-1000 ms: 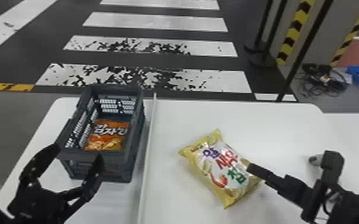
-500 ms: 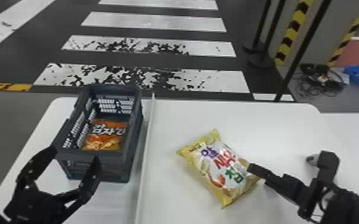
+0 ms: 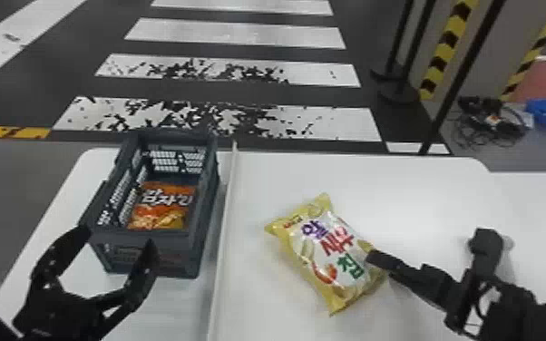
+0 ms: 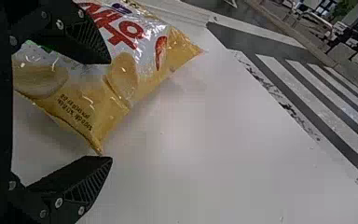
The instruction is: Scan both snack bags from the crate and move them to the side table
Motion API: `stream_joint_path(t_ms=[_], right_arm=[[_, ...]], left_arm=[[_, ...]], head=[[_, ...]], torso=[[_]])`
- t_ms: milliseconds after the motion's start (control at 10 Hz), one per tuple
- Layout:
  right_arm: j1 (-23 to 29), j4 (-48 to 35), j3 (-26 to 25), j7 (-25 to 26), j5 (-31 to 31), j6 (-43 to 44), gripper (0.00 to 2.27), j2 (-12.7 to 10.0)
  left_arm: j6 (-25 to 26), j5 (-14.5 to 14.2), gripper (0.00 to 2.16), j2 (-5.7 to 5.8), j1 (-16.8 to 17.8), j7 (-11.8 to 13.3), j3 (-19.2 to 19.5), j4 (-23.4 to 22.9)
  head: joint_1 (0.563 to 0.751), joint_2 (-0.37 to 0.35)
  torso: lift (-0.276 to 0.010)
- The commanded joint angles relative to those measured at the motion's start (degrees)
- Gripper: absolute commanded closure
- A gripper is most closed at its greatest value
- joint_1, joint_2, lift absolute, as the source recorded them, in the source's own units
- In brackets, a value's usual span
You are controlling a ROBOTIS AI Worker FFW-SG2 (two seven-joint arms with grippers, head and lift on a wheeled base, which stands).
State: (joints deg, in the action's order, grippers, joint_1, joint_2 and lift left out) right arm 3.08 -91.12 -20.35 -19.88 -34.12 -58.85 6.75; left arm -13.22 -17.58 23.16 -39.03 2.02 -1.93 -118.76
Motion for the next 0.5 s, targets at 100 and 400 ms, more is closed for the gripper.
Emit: stream_joint_path(t_ms=[100,400], right_arm=[[-0.4,0.2,2.1,3.1,4.9,-1.1,1.92,-0.1],[0.3,0.0,1.1,0.5,5.1,-1.6,2.25,-0.1]], left_arm=[[0.0,0.0,0.08,-0.13,0.0,0.0,0.0,0.4],[-0.2,-0.1,0.08,-0.13,0.1,0.0,-0.1,1.0]], head=[[0.695,-0.037],[0.695,-0.038]], torso=[[-0.099],[-0.099]])
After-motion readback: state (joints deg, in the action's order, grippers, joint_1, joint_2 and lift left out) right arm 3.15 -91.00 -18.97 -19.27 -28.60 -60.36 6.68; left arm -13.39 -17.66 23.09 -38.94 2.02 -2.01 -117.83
